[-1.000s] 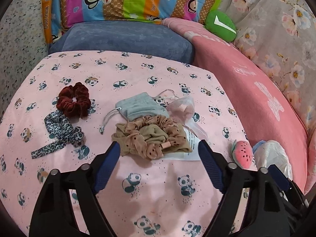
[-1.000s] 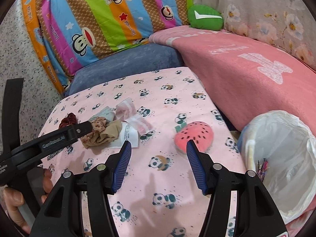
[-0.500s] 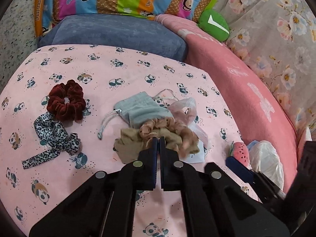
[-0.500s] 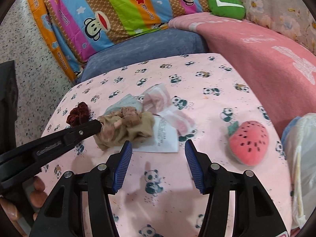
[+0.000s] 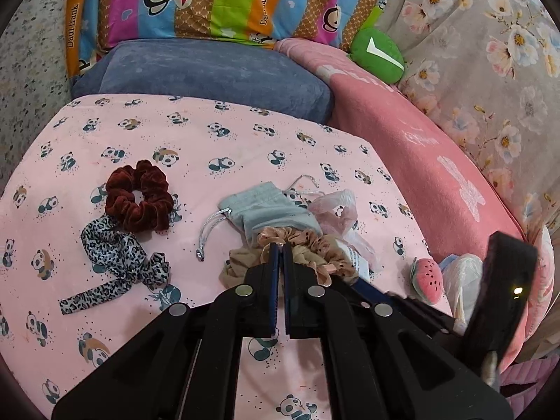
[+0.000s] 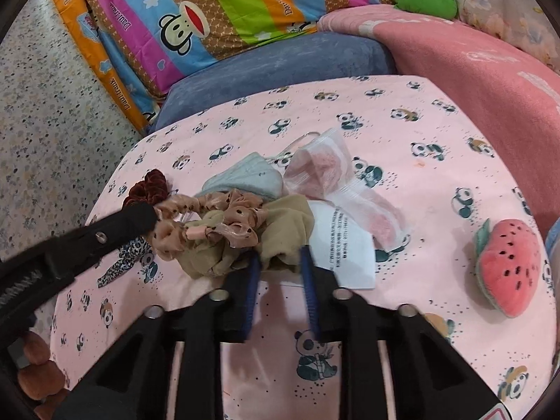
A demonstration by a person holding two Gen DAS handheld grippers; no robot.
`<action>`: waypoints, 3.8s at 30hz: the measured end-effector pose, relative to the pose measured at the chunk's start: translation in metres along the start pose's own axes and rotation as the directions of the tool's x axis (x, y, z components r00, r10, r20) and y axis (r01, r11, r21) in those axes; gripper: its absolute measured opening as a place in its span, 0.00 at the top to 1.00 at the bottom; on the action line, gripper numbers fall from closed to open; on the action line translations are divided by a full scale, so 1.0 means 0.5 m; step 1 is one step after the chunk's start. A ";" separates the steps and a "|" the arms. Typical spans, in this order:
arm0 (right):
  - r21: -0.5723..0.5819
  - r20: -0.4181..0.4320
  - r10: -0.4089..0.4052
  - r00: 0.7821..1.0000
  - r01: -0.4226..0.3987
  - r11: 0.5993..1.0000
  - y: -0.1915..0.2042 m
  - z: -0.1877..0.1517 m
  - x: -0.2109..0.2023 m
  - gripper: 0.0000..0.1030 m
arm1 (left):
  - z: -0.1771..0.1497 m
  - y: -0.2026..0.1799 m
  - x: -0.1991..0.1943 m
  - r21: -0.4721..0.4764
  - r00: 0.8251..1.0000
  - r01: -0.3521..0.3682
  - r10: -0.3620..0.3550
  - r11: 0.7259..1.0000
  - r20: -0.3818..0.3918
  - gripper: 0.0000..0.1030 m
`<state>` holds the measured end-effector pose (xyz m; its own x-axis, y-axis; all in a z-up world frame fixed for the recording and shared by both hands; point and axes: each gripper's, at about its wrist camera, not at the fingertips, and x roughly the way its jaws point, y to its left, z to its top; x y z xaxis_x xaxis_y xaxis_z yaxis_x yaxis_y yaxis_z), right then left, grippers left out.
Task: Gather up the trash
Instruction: 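Grasp the brown scrunchie with the left tool while the right tool grasps the khaki scrunchie, then carry both scrunchies with both tools over the trash bin, then open both tools to drop the scrunchies into the bin, then move both open tools back toward the red scrunchie and leopard scarf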
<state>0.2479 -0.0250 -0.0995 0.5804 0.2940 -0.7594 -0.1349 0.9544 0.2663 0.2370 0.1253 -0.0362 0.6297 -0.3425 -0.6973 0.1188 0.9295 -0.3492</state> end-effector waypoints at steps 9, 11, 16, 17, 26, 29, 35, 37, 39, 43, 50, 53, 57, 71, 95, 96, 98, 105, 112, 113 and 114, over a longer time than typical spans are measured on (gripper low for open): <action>-0.028 0.091 0.035 0.995 -0.033 0.999 0.017 0.007 -0.085 0.95 | 0.029 -0.029 -0.064 0.014 0.998 0.009 -0.009 1.000 0.065 0.98; -0.021 0.127 0.044 0.991 -0.041 0.999 0.013 0.010 -0.123 0.95 | 0.033 -0.043 -0.082 0.022 0.997 0.015 -0.017 1.000 0.080 0.98; -0.005 0.208 0.037 0.977 -0.037 0.999 -0.007 0.016 -0.219 0.95 | 0.034 -0.094 -0.125 0.053 0.993 0.040 -0.045 0.998 0.106 0.98; 0.000 0.222 0.034 0.974 -0.035 0.999 -0.014 0.016 -0.237 0.95 | 0.032 -0.108 -0.133 0.062 0.993 0.045 -0.051 0.997 0.110 0.98; 0.076 0.332 -0.049 0.942 0.025 0.997 -0.110 0.000 -0.396 0.95 | 0.002 -0.249 -0.174 0.156 0.987 0.102 -0.120 0.983 0.110 0.98; 0.109 0.354 -0.084 0.931 0.048 0.993 -0.152 -0.013 -0.443 0.95 | -0.014 -0.298 -0.177 0.184 0.985 0.124 -0.144 0.975 0.097 0.98; 0.183 0.380 -0.156 0.912 0.091 0.979 -0.246 -0.051 -0.519 0.95 | -0.053 -0.401 -0.171 0.245 0.980 0.172 -0.191 0.954 0.058 0.98; 0.209 0.383 -0.181 0.906 0.105 0.972 -0.276 -0.066 -0.540 0.95 | -0.066 -0.431 -0.166 0.263 0.978 0.185 -0.203 0.947 0.044 0.98; 0.240 0.385 -0.206 0.899 0.118 0.964 -0.309 -0.082 -0.559 0.95 | -0.078 -0.460 -0.159 0.282 0.977 0.193 -0.210 0.940 0.031 0.98; 0.299 0.389 -0.250 0.887 0.136 0.945 -0.367 -0.111 -0.594 0.95 | -0.105 -0.514 -0.141 0.310 0.975 0.214 -0.224 0.926 -0.004 0.98; 0.380 0.377 -0.315 0.871 0.165 0.910 -0.450 -0.156 -0.634 0.95 | -0.148 -0.592 -0.107 0.352 0.968 0.247 -0.242 0.903 -0.060 0.98; 0.402 0.370 -0.332 0.867 0.173 0.899 -0.473 -0.170 -0.641 0.95 | -0.163 -0.619 -0.096 0.368 0.965 0.262 -0.250 0.892 -0.080 0.98; 0.416 0.362 -0.348 0.865 0.184 0.891 -0.493 -0.186 -0.644 0.95 | -0.176 -0.647 -0.082 0.380 0.960 0.279 -0.259 0.882 -0.102 0.98; 0.429 0.359 -0.369 0.857 0.200 0.881 -0.497 -0.192 -0.633 0.64 | -0.186 -0.636 -0.062 0.367 0.977 0.211 -0.197 0.906 -0.075 0.47; 0.310 0.320 -0.287 0.903 0.187 0.932 -0.367 -0.156 -0.557 0.64 | -0.158 -0.494 -0.075 0.275 0.991 0.137 -0.130 0.952 -0.043 0.47; 0.303 0.319 -0.283 0.904 0.185 0.935 -0.360 -0.153 -0.553 0.64 | -0.156 -0.486 -0.075 0.270 0.991 0.134 -0.128 0.954 -0.041 0.47; 0.293 0.316 -0.275 0.908 0.182 0.939 -0.348 -0.149 -0.545 0.64 | -0.154 -0.472 -0.076 0.260 0.992 0.128 -0.122 0.957 -0.040 0.47; 0.253 0.306 -0.249 0.919 0.174 0.952 -0.301 -0.135 -0.519 0.64 | -0.144 -0.409 -0.079 0.216 0.995 0.102 -0.097 0.971 -0.036 0.47; 0.206 0.286 -0.211 0.935 0.155 0.966 -0.242 -0.122 -0.481 0.62 | -0.132 -0.336 -0.084 0.171 0.998 0.058 -0.056 0.984 -0.020 0.40; 0.199 0.283 -0.205 0.937 0.152 0.968 -0.234 -0.120 -0.475 0.60 | -0.130 -0.323 -0.086 0.164 0.999 0.050 -0.048 0.985 -0.016 0.39; 0.191 0.282 -0.200 0.938 0.149 0.970 -0.223 -0.118 -0.469 0.58 | -0.129 -0.311 -0.086 0.158 0.999 0.042 -0.041 0.986 -0.014 0.38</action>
<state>0.0793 -0.1972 0.0139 0.7980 0.0707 -0.5985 0.1088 0.9599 0.2585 0.1421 -0.0136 0.0079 0.6135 -0.3817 -0.6913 0.2654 0.9242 -0.2748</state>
